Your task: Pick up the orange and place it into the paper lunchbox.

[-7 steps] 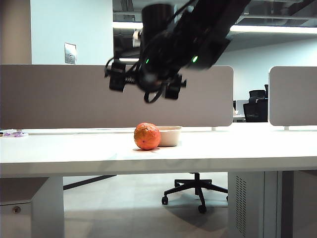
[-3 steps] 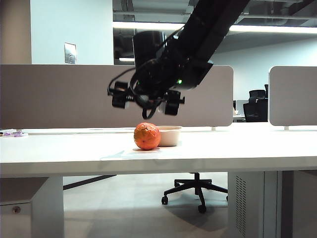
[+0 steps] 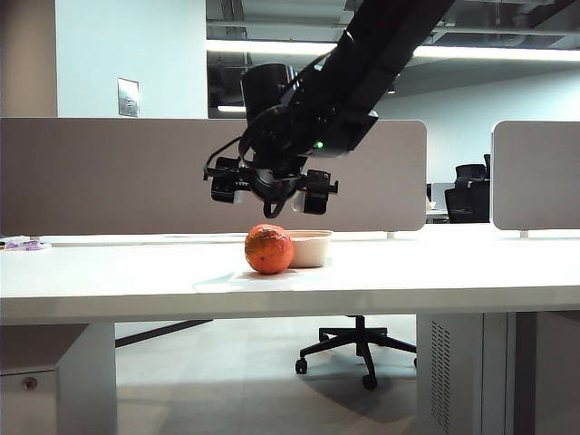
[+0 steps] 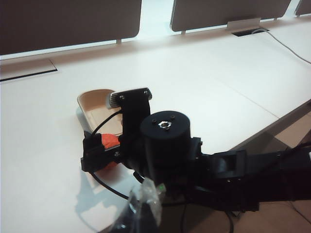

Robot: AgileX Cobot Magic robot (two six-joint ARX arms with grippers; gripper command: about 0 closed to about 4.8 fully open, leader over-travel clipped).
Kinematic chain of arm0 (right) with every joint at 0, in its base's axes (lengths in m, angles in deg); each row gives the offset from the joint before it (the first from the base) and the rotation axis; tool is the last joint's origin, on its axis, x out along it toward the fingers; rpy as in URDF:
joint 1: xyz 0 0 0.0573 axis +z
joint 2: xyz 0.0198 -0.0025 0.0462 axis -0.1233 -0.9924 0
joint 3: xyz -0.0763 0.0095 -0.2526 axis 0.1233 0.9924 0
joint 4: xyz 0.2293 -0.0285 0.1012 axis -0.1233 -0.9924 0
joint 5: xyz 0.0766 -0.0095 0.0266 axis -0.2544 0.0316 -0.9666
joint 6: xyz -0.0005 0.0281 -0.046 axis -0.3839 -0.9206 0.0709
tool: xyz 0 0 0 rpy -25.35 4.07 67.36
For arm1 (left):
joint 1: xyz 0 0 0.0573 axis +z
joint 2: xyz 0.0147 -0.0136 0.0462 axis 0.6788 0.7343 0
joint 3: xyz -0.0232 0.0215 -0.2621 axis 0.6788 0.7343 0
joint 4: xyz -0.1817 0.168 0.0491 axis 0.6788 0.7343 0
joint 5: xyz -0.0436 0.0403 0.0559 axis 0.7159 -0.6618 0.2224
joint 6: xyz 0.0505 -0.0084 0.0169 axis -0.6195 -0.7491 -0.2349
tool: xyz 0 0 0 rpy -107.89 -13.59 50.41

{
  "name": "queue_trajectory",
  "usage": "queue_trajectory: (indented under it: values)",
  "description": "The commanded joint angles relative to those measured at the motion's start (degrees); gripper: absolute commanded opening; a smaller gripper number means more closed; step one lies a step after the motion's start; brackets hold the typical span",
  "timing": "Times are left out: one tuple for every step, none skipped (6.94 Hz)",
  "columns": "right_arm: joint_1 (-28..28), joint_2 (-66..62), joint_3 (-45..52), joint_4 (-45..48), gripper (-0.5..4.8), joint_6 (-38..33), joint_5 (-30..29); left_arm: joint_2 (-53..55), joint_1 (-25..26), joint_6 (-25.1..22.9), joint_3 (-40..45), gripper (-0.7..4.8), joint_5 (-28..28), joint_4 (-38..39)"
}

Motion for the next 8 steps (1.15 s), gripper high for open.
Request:
queue_trajectory:
  values:
    - [-1.64,-1.05,-0.83,-3.65,4.79,-2.75,-2.82,-0.09,0.00,-0.04,-0.28,-0.06,0.28,-2.03]
    - [-1.77,-1.46,-0.90,-3.78,4.79,-2.75,-3.96,-0.09,0.00,-0.04,-0.28,-0.06,0.28,-2.21]
    - [-1.81,-2.10,-0.96,-4.61,4.79,-2.78,-5.57,-0.09,0.02,-0.04,-0.28,-0.06,0.28,-2.29]
    - [-1.81,-2.40,-0.98,-4.92,4.79,-2.80,-6.23,-0.09,0.02,-0.04,-0.28,-0.06,0.28,-2.32]
    - [-1.92,-3.34,-1.25,-5.31,4.79,-2.82,-7.32,-0.09,0.00,-0.04,-0.28,-0.06,0.28,-2.32]
    - [-1.92,-3.52,-1.27,-5.27,4.79,-2.82,-7.32,-0.09,0.00,-0.02,-0.28,-0.06,0.28,-2.32]
    - [-2.12,-3.93,-1.29,-5.29,4.79,-2.80,-7.52,-0.09,0.02,-0.04,-0.28,-0.06,0.28,-2.32]
    - [-2.34,-3.96,-1.29,-5.25,4.79,-2.82,-7.74,-0.09,0.00,-0.04,-0.28,-0.06,0.28,-2.32]
